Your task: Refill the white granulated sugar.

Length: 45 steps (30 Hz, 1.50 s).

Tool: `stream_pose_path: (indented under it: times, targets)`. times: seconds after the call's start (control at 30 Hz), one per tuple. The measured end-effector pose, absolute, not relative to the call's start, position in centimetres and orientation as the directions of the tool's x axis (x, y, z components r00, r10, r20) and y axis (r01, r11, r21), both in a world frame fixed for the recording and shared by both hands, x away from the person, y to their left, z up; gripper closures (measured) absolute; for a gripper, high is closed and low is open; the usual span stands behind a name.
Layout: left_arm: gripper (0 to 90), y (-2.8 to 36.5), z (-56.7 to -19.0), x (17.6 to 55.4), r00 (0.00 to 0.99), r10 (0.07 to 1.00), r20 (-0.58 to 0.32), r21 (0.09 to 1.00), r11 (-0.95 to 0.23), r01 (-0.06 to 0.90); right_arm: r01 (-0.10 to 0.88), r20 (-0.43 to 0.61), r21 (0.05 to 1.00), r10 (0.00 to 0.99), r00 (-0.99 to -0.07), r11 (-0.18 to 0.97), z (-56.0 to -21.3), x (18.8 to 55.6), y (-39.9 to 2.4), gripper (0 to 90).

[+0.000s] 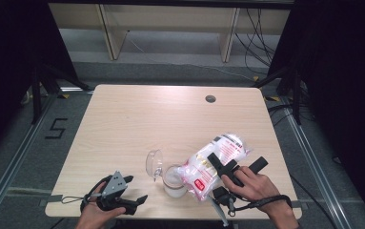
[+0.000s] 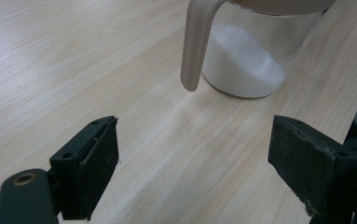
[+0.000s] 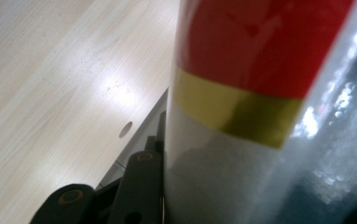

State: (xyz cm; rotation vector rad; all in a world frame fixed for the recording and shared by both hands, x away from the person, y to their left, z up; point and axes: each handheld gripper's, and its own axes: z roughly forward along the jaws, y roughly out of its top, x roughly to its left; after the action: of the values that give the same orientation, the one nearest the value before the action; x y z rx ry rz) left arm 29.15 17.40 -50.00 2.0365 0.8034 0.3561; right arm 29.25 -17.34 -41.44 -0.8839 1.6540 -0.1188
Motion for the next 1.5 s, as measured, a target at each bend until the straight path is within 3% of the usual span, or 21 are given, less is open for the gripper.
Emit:
stream_pose_path:
  times: [0.13,1.2,1.5]
  targets:
    - [15.9,17.3,-50.1,29.2,0.759,0.649,-0.044,0.832,-0.397,0.387,-0.473,-0.849,-0.443,-0.526,-0.051,0.761,-41.7,29.3,-18.0,72.6]
    - [15.9,17.5,-50.1,29.1,0.748,0.662,-0.048,0.827,-0.394,0.402,-0.508,-0.888,-0.334,-0.446,-0.114,0.794,-41.6,29.6,-18.8,72.7]
    - [15.9,17.6,-49.9,29.2,0.749,0.663,-0.026,0.818,-0.416,0.397,-0.512,-0.915,-0.228,-0.362,-0.179,0.829,-42.0,29.6,-19.0,72.7]
